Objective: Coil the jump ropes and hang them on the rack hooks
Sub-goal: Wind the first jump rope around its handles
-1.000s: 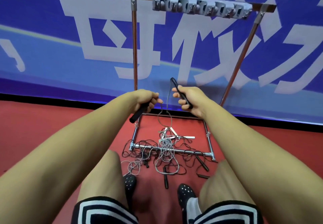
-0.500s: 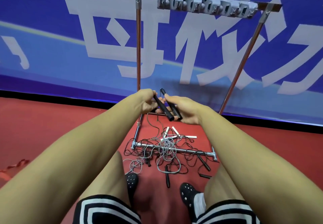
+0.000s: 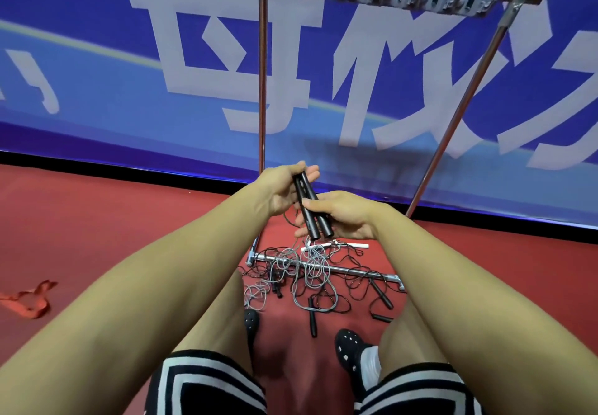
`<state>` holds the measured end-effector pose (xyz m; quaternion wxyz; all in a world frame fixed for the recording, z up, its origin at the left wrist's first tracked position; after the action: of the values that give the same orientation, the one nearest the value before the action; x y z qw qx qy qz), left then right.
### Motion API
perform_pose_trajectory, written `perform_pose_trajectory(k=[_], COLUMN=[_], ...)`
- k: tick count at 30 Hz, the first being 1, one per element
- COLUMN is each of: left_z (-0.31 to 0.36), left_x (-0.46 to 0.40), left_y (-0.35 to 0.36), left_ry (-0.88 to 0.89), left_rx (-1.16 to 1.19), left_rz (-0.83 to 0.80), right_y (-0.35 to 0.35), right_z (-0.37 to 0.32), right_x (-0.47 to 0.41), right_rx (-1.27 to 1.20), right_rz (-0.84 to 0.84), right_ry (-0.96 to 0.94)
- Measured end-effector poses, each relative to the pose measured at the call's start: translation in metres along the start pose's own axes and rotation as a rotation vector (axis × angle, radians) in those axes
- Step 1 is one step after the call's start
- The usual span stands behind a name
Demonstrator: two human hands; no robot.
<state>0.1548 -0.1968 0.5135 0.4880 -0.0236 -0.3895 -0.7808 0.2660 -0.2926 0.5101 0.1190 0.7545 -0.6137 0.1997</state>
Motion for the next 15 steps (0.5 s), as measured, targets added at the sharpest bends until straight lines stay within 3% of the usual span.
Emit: perform_pose_trajectory(k=[6, 9, 12, 15], left_z=[0.007, 0.01, 0.012, -0.002], left_x=[-0.005, -0.01, -0.025, -0.044], left_y=[-0.004, -0.008, -0.025, -0.033], left_ry=[0.096, 0.172, 0.403, 0.408], left_rx=[0.049, -0.249, -0.389, -0.397], left_rz=[0.034, 0.12, 0.325, 0.198], right_y=[-0.001, -0.01, -0.02, -0.03], right_z=[0.011, 0.01, 0.01, 0.01], right_x=[0.001, -0.001, 0.004, 0.011], right_rx=[-0.242, -0.38, -0.471, -0.508], right_rz=[-0.038, -0.003, -0.01, -0.007], right_ry=[-0.068, -0.153, -0.202, -0.227])
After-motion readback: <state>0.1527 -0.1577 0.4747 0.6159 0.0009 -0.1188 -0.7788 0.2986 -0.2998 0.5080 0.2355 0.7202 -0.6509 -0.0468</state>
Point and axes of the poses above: each hand's wrist, its own x-axis away from the middle knuckle, its own y-axis out of the palm, z = x × y, the point moved 2 cm from there along -x, towards the middle knuckle, and after that the axes turned 7 degrees about x, right-handed, at the moved point
